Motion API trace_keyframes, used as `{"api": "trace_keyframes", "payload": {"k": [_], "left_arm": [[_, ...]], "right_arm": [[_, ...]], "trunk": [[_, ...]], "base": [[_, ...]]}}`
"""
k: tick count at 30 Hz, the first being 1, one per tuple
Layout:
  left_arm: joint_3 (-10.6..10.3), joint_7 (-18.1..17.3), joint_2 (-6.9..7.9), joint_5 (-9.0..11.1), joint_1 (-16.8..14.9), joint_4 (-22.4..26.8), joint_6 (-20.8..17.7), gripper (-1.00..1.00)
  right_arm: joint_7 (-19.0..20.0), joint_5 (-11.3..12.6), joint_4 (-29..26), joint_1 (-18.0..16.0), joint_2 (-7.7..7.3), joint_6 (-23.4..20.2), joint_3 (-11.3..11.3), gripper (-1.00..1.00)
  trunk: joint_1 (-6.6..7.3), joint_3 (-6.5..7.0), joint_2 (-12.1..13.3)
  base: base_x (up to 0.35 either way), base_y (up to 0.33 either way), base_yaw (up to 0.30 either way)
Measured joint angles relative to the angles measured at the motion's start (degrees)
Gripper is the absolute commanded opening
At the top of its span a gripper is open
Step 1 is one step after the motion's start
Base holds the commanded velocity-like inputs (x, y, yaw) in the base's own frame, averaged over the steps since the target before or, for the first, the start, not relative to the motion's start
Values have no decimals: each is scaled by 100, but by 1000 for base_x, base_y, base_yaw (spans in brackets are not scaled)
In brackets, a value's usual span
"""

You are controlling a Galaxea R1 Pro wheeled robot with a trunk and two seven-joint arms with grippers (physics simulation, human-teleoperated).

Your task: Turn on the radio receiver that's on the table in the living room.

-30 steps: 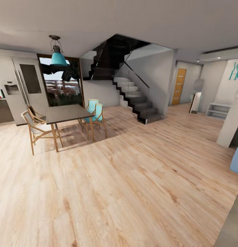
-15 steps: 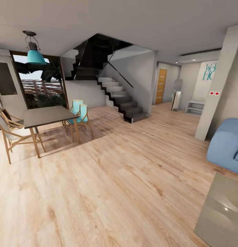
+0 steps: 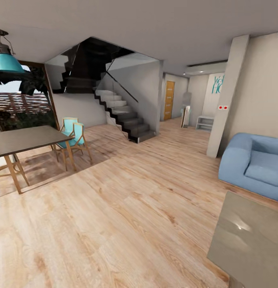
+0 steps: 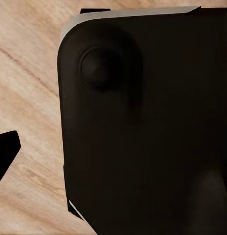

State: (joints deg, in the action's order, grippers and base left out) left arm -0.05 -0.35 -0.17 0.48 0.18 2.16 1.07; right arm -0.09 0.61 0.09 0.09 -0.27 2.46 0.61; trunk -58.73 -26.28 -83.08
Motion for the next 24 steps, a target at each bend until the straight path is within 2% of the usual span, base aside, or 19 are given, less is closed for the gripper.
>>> {"api": "trace_keyframes", "payload": {"k": [24], "left_arm": [[4,15,-7,-1,0,13,-2,100]], "right_arm": [[0,0,0,0,0,0,0,100]], "trunk": [[0,0,0]], "base": [[0,0,-287]]}}
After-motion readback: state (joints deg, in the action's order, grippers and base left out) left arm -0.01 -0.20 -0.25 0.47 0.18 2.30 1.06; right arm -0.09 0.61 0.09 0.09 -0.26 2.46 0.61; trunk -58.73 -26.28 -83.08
